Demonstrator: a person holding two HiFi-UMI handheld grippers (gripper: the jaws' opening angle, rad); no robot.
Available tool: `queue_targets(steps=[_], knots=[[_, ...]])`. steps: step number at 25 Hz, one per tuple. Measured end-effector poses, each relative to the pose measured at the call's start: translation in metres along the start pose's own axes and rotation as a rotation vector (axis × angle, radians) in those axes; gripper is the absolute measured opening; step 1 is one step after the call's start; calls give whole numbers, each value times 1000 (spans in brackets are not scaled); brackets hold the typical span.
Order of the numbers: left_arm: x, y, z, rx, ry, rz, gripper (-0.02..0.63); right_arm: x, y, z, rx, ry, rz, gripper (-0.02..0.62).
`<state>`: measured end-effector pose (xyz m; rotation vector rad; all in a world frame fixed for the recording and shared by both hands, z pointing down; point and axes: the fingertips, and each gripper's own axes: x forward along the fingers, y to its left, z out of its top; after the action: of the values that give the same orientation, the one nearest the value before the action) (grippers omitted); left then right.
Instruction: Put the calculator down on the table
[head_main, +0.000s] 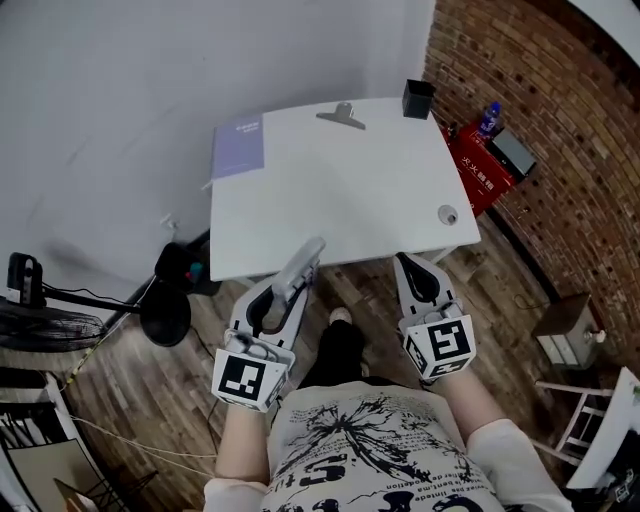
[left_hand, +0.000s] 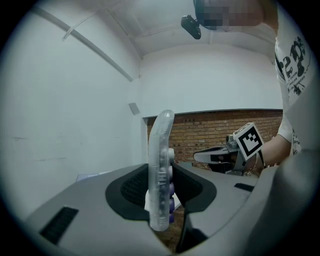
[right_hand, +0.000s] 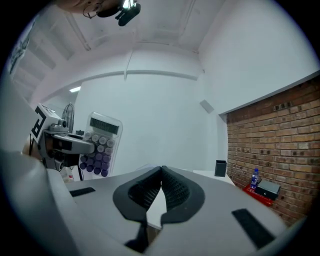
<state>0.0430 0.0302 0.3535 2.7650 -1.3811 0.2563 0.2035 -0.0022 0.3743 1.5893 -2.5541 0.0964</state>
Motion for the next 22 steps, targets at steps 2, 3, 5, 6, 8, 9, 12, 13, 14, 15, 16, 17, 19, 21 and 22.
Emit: queue_targets(steps=[2, 3, 5, 6, 8, 9, 12, 13, 14, 15, 16, 17, 19, 21, 22], knots=[[19, 10, -4, -19, 3, 9, 138, 16, -11, -2, -4, 4, 8, 14], [30, 15, -6, -28, 5, 14, 138, 25, -18, -2, -9, 6, 12, 14], [54, 28, -9, -40, 8, 16, 138, 46, -31, -2, -20, 12, 15, 14], [67, 35, -10, -43, 11, 15, 138, 58, -38, -1, -24, 15, 17, 14], [95, 52, -14, -50, 19, 10, 138, 86, -51, -3, -32, 25, 23, 14], [109, 61, -17, -56, 25, 6, 138, 101, -58, -5, -35, 32, 25, 14], [152, 88, -25, -73, 51, -6, 138, 150, -76, -11, -35, 61, 30, 14], [165, 97, -28, -77, 64, -10, 138, 165, -81, -14, -32, 72, 37, 14], [178, 105, -30, -82, 76, -14, 138, 180, -85, -17, -31, 82, 44, 14], [190, 113, -34, -89, 88, -16, 138, 194, -90, -20, -32, 92, 51, 14], [202, 122, -37, -96, 100, -19, 138, 208, -95, -23, -32, 101, 57, 14], [214, 130, -41, -102, 111, -20, 138, 221, -100, -26, -30, 110, 62, 14], [237, 146, -51, -115, 135, -23, 138, 247, -110, -33, -23, 127, 69, 15], [256, 159, -63, -139, 164, -26, 138, 270, -118, -41, -13, 146, 76, 14], [264, 164, -71, -155, 181, -29, 138, 280, -121, -45, -6, 156, 81, 14]])
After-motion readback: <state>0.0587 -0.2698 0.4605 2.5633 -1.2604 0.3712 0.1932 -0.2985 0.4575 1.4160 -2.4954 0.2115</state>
